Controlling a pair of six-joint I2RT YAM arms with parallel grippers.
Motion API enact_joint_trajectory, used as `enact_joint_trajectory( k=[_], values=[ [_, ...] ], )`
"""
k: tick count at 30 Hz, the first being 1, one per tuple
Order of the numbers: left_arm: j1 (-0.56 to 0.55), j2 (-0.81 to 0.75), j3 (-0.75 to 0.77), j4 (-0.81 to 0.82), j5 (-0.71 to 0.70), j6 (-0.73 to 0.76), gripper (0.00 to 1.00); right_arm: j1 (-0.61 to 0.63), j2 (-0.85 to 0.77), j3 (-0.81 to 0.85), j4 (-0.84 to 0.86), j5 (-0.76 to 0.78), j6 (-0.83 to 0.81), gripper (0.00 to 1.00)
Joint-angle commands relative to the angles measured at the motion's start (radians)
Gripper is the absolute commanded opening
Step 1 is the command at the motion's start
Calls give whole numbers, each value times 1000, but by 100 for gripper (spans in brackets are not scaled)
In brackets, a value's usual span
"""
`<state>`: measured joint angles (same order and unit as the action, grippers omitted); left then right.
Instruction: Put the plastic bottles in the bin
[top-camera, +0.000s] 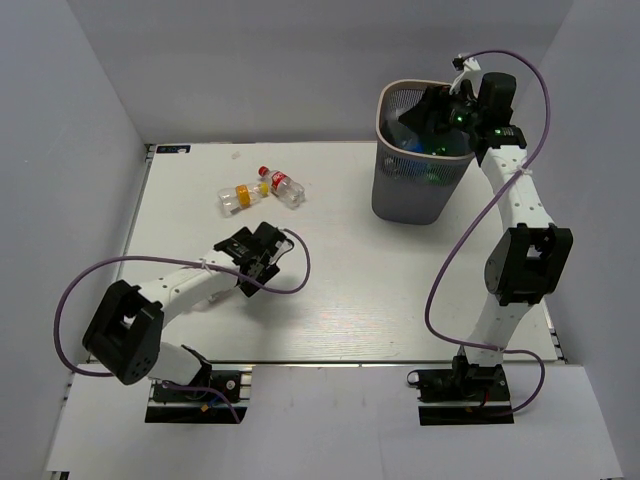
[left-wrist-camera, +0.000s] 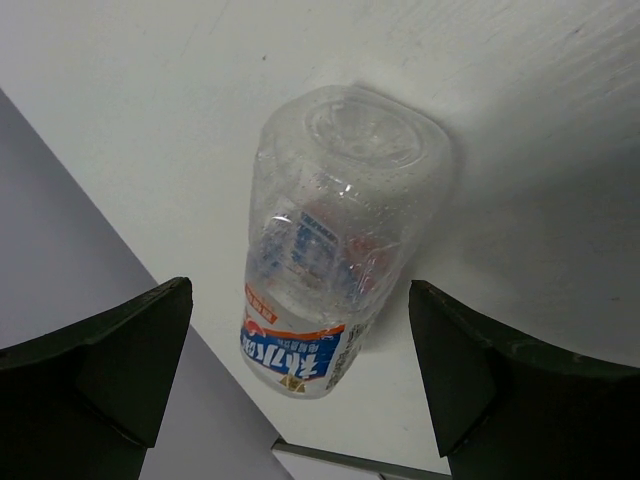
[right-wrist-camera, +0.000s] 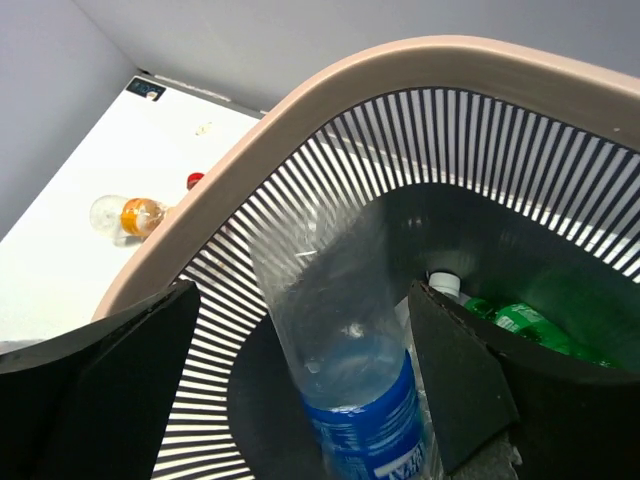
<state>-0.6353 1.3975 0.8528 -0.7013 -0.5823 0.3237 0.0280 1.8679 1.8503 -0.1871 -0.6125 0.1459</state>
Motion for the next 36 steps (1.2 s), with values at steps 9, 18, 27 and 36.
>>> enact_joint_trajectory(
  k=[9, 18, 27, 36],
  values=[
    [95, 127, -11, 83, 226, 3, 99, -20, -127, -32, 18, 4, -52, 90],
    [135, 189, 95, 23, 482, -6, 52, -59, -312, -259, 87, -23, -68, 90],
    [114, 49, 564, -10, 639, -57, 29, -117, -551, -557, 69, -231, -261, 0],
    [114, 152, 931, 438, 978, -244, 20, -122, -907, -917, 110, -236, -483, 17]
  ],
)
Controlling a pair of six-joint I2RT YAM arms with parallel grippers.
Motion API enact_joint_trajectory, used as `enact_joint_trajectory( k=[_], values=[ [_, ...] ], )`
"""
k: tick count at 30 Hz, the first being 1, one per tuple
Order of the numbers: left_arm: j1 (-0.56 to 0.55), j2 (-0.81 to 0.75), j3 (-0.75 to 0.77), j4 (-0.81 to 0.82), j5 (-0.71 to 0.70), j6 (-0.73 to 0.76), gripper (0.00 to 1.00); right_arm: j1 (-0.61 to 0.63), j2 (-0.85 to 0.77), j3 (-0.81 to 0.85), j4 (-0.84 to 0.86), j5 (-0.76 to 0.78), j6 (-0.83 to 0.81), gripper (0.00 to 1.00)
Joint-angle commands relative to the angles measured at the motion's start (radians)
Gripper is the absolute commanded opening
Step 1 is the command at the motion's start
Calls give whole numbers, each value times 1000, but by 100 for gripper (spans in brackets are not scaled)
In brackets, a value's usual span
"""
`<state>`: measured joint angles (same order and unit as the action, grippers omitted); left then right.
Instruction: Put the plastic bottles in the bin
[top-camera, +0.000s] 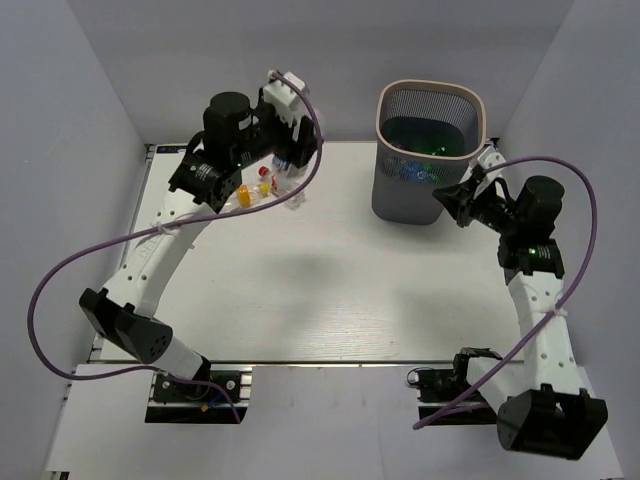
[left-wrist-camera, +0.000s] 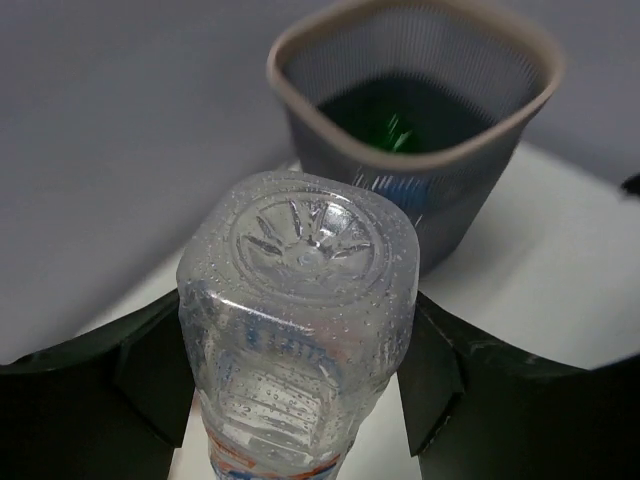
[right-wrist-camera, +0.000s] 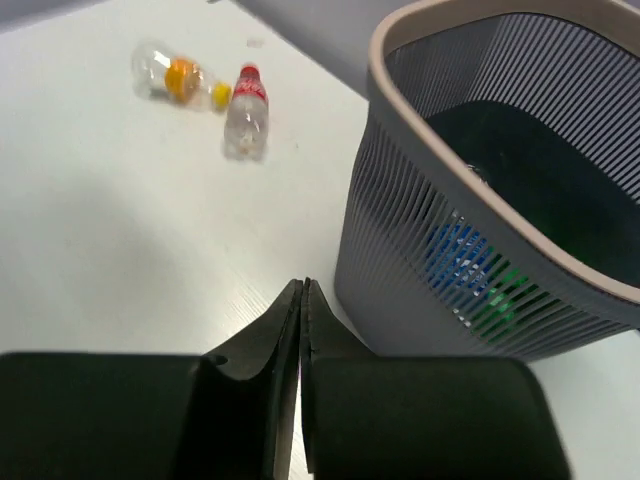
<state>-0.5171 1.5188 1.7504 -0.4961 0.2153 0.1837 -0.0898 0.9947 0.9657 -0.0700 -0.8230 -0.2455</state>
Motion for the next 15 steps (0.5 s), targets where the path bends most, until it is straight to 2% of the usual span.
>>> enact_joint_trajectory(
  k=[1, 2, 3, 5, 6, 7, 8, 10, 12, 13, 15],
  values=[
    [-4, 44, 44, 307, 227, -171, 20, -4, -53, -41, -66, -37, -151, 0],
    [-4, 61, 44, 383, 254, -212, 20, -4, -76, -67, -91, -77, -161, 0],
    [-4, 84, 57, 531, 272, -255, 20, -4, -85, -82, -120, -88, -167, 0],
    [-4, 165, 92, 670, 317, -390, 20, -2, -131, -140, -168, -137, -222, 0],
    [-14, 196, 104, 736, 331, -438, 19, -2, -140, -156, -207, -142, -242, 0],
    [-14, 228, 118, 872, 344, -488, 19, -2, -155, -194, -220, -140, -267, 0],
    [-14, 297, 151, 937, 345, -589, 19, -1, -178, -209, -238, -139, -271, 0],
    [-14, 366, 231, 1080, 345, -668, 19, 1, -198, -244, -257, -133, -291, 0],
    [-23, 465, 294, 1148, 334, -769, 19, -1, -209, -255, -284, -130, -307, 0],
    [-23, 500, 379, 1180, 325, -799, 19, -2, -211, -271, -293, -127, -310, 0],
    [-23, 559, 469, 1180, 325, -855, 19, -2, -223, -283, -329, -125, -330, 0]
  ],
)
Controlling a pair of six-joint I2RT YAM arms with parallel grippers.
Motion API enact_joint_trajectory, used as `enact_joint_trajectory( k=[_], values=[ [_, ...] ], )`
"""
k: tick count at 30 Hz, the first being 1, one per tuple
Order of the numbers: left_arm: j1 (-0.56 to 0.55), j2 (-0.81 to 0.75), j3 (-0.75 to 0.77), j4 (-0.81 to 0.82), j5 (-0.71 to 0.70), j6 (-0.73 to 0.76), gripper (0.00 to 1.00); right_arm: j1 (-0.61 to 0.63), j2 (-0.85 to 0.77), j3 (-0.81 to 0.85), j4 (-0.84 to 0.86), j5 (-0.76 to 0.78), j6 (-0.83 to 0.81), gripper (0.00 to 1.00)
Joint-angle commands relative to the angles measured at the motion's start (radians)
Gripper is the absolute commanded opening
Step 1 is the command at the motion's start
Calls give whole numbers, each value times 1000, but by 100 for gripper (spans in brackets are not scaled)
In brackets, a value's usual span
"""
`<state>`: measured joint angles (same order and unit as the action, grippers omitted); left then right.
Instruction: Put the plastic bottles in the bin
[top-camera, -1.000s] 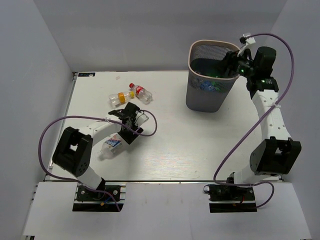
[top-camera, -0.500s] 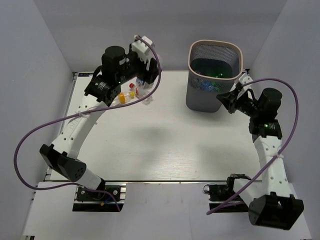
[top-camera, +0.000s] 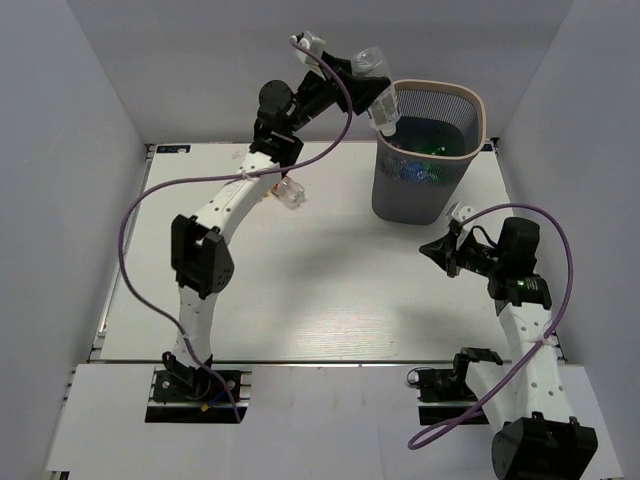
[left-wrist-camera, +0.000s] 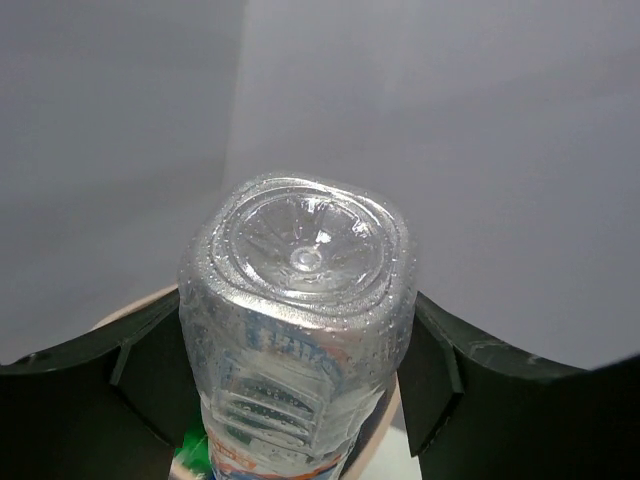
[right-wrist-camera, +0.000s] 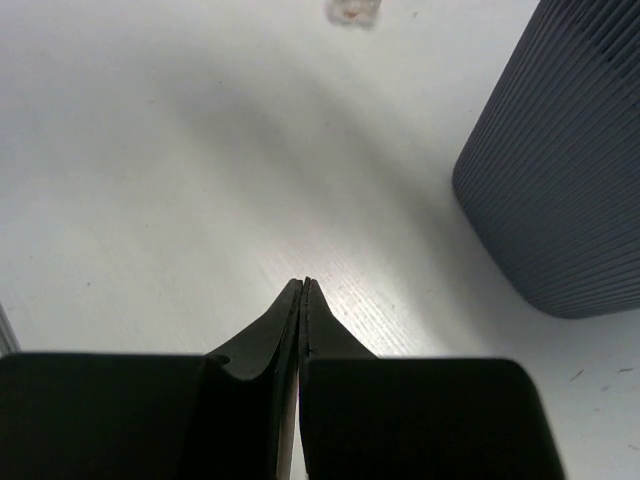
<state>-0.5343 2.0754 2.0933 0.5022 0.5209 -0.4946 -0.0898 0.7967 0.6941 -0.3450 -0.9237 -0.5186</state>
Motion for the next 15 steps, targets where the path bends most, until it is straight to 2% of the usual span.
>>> enact_joint_trajectory(
  k=[1, 5, 6, 8, 9, 10, 12, 15],
  values=[
    [-6, 50, 195, 168, 19, -188, 19, -2, -30, -18, -58, -24, -58, 0],
    [-6, 84, 179, 222, 1, -263, 19, -1, -59, -76, -42, -21, -49, 0],
    [-6, 84, 160, 222, -18, -274, 24, -1, -63, -79, -37, -18, -38, 0],
    [-15, 100, 136, 222, -27, -285, 25, -1, -68, -87, -12, -21, -20, 3],
    [-24, 126, 136, 222, -38, -294, 30, -1, -65, -87, -6, -20, -12, 8],
    [-24, 141, 136, 222, -47, -294, 37, -1, -62, -88, 7, -21, 5, 19],
    [-33, 190, 168, 200, -47, -320, 49, -2, -50, -77, 15, -20, 20, 34],
    [-44, 235, 224, 148, -56, -320, 59, -1, -47, -68, 15, -23, 28, 40]
  ],
)
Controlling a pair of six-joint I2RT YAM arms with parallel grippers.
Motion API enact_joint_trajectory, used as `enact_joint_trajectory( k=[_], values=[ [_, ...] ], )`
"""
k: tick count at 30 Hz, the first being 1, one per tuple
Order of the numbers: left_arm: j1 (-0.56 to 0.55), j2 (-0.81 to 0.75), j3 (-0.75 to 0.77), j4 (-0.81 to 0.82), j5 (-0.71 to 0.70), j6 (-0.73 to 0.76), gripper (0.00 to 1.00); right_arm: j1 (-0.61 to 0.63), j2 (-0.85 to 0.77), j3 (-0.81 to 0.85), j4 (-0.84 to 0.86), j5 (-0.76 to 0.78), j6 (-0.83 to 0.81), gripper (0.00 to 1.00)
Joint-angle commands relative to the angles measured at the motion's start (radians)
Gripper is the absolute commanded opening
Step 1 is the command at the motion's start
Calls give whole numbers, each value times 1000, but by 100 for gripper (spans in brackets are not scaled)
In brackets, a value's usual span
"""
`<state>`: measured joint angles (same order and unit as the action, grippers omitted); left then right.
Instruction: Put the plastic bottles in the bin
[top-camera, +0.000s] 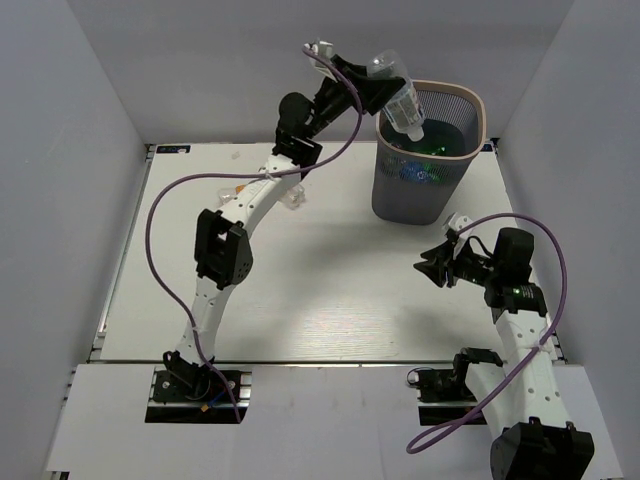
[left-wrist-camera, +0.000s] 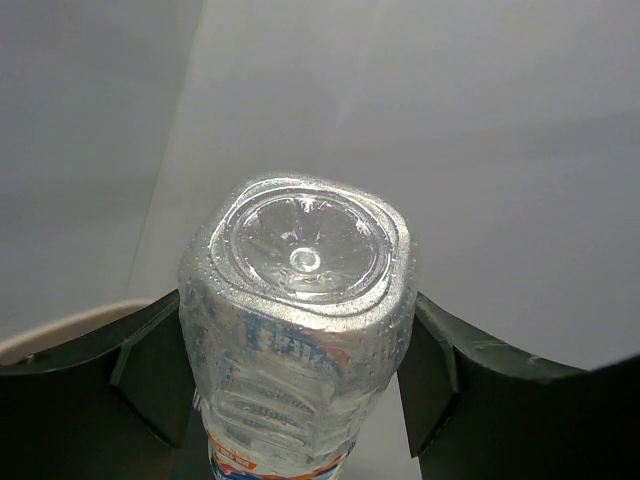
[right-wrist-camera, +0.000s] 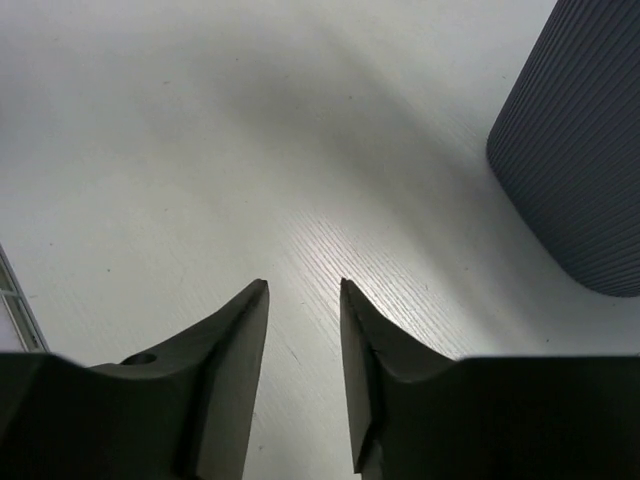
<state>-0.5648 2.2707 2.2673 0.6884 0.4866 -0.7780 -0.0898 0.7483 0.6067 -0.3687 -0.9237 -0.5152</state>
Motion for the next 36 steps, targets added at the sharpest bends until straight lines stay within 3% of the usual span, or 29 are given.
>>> enact_joint_trajectory(
  k=[1, 3, 7, 11, 15, 16, 19, 20, 23, 26, 28, 29, 30, 31, 33, 35, 36],
  values=[
    [-24, 49, 60, -52, -22, -27, 72, -1, 0, 15, 37, -23, 26, 42],
    [-24, 59, 60, -90, -45, -6, 93, -1, -6, 7, 46, -21, 27, 45],
    [-33, 50, 60, -139, -74, 26, 100, 1, -4, -2, 56, -26, 46, 58],
    [-33, 17, 119, -214, -85, 106, 100, 5, 14, 4, 99, -43, 49, 90],
    [-12, -155, 57, -387, -72, 276, 100, 33, 86, 27, 169, -87, 38, 90],
    [-12, -213, 19, -518, -107, 328, 100, 74, 130, 68, 169, -78, 31, 90],
    [-3, -515, -232, -670, -228, 551, 100, 166, 253, 131, 169, -3, 9, 81],
    [-3, -596, -403, -714, -265, 615, 100, 224, 293, 158, 165, 14, -3, 79],
    [-3, -915, -700, -800, -443, 667, 100, 376, 423, 252, 165, 106, -46, 72],
    [-3, -1158, -887, -948, -612, 649, 100, 501, 556, 321, 171, 236, 25, 70],
    [-3, -1247, -978, -1042, -710, 580, 100, 590, 683, 471, 156, 296, 125, 79],
    [-3, -1287, -1002, -1093, -736, 548, 100, 631, 786, 581, 122, 357, 147, 89],
    [-3, -1357, -1025, -1191, -764, 513, 100, 665, 837, 694, 108, 390, 171, 90],
    [-3, -1391, -1076, -1229, -795, 447, 100, 674, 990, 816, 79, 407, 241, 90],
    [-3, -1488, -1132, -1321, -816, 346, 100, 703, 1145, 963, 57, 476, 286, 90],
    [-3, -1539, -1209, -1352, -807, 307, 100, 729, 1204, 1060, 86, 560, 325, 90],
    [-3, -1557, -1229, -1383, -798, 289, 100, 751, 1233, 1194, 73, 586, 331, 90]
  ],
)
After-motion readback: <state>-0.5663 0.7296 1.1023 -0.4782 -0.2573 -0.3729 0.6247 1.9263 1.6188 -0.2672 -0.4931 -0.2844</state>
